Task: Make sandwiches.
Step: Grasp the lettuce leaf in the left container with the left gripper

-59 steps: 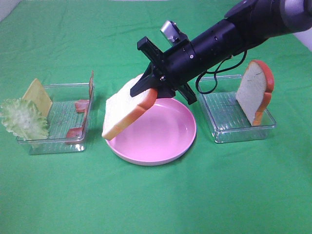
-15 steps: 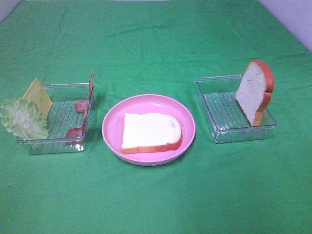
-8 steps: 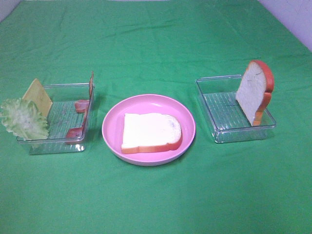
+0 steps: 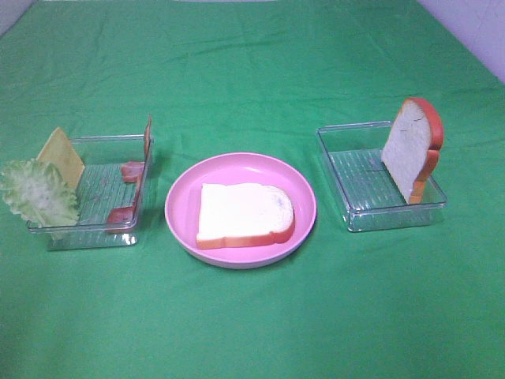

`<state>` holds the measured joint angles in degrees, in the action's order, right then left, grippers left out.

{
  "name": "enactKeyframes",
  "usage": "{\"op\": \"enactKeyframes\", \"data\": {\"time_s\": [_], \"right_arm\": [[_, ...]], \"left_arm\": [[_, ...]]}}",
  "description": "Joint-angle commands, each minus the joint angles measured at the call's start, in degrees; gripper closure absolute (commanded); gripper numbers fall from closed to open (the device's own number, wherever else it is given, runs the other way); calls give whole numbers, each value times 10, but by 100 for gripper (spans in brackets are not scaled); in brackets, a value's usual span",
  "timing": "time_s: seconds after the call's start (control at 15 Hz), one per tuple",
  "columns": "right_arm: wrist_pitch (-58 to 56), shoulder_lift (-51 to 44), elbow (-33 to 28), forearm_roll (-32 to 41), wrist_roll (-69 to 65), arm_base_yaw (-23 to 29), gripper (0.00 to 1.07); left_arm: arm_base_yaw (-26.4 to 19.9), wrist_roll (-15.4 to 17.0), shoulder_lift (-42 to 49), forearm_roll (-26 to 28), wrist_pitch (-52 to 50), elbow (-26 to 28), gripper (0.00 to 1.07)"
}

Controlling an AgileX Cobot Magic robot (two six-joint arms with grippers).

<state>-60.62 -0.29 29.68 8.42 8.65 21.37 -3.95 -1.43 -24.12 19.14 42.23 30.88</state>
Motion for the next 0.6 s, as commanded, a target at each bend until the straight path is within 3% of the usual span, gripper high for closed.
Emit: {"op": "enactKeyframes", "data": {"time_s": [0.07,0.4,0.6], "right_arm": [[-1,-9,-2,0,3,1,32],[-2,-9,-2,1,1,1,32],[-2,-9,-2,1,1,1,32]], "left_arm": [[2,-49,-85,40,-27,25,30],[2,-59,-370,15,78,192,30],[2,-17,-488,-34,117,270,30]]}}
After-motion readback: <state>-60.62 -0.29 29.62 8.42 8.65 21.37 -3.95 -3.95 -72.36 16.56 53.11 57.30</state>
